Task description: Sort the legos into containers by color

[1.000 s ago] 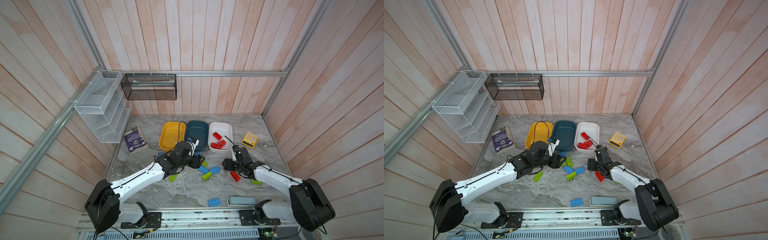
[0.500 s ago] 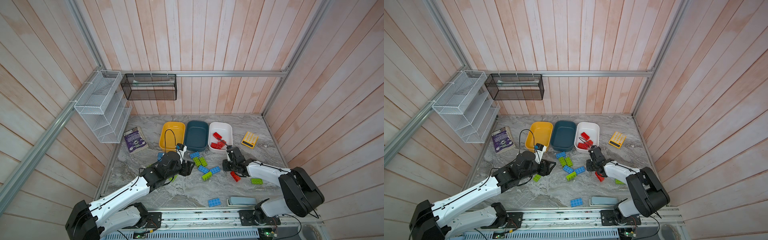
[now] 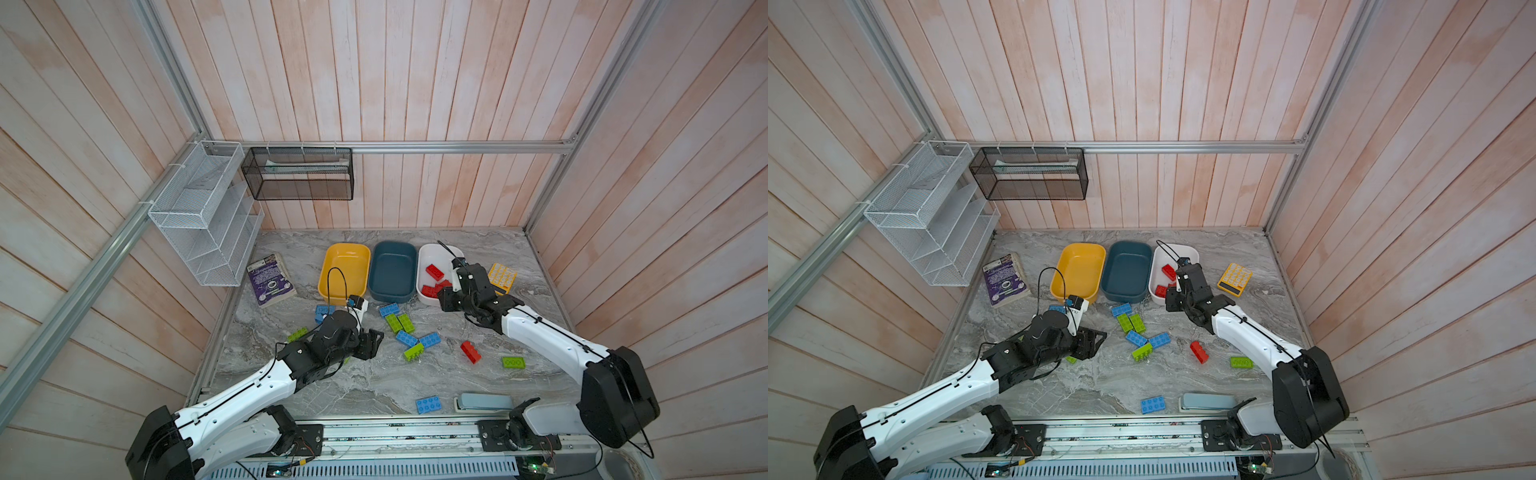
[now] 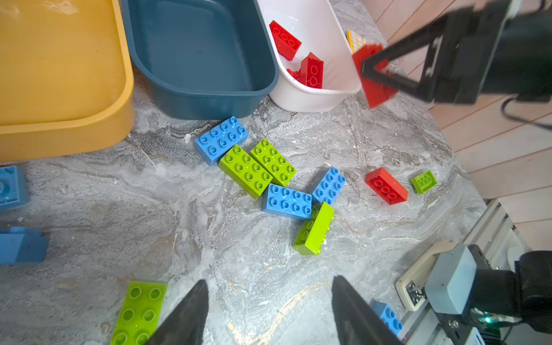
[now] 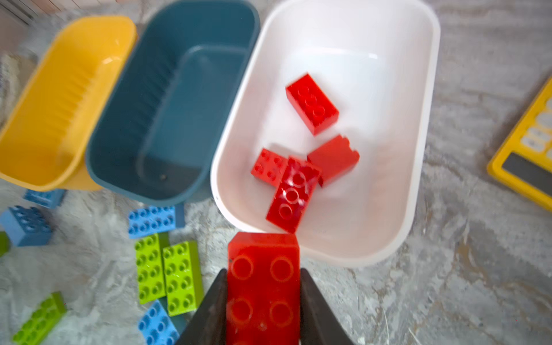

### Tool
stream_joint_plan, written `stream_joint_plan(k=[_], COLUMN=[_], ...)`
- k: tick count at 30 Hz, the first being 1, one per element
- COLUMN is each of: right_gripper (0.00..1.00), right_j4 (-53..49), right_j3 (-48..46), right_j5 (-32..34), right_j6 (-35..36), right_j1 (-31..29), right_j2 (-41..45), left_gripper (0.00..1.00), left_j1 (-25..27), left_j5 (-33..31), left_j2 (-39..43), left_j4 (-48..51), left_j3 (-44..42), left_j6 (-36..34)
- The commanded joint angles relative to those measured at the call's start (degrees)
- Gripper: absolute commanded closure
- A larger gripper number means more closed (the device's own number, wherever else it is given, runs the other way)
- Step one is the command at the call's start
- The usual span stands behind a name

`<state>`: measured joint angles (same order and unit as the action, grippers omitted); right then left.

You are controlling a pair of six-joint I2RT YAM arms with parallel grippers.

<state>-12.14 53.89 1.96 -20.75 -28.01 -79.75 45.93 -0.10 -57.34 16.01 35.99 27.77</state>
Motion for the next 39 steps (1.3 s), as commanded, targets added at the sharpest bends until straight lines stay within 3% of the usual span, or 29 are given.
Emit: stream_joint_plan(k=[1, 8, 15, 20, 26, 33, 39], right_gripper=[0.63, 0.61, 0.33, 0.25, 0.25, 0.23, 0.19], right_j4=[-1.8, -0.04, 0.17, -0.32, 0.8, -0.79, 0.05], right_j3=[5.96, 17.05, 22.95, 23.27, 18.9, 14.2, 11.7], right_j5=[-1.2, -3.62, -4.85, -5.04, -8.99, -14.77, -18.02], right_j6=[1.75, 1.43, 0.8, 0.67, -0.98, -2.68, -3.67], right_j1=[1.45, 6.4, 8.49, 9.7, 12.69, 20.7, 25.91], right_j2=[-4.12, -16.24, -22.1, -19.17, -9.29, -0.18, 4.34], left_gripper=[0.33, 0.33, 0.33, 0.33, 0.32, 0.29, 0.27], left_j1=[0.58, 2.17, 3.75, 5.07, 11.56, 16.19, 19.33], left_j5=[-0.52, 0.1, -0.44, 0.21, -1.75, 3.01, 4.89], left_j2=[1.48, 2.96, 0.11, -5.04, -19.65, -41.69, -55.97], left_j4=[1.53, 2.06, 2.56, 1.89, 1.22, -1.1, -1.79], left_j3=[-1.17, -2.06, 0.0, 4.77, 16.86, 33.16, 44.96], left_j6=[0.81, -0.1, -2.41, -4.35, -9.74, -16.56, -22.04])
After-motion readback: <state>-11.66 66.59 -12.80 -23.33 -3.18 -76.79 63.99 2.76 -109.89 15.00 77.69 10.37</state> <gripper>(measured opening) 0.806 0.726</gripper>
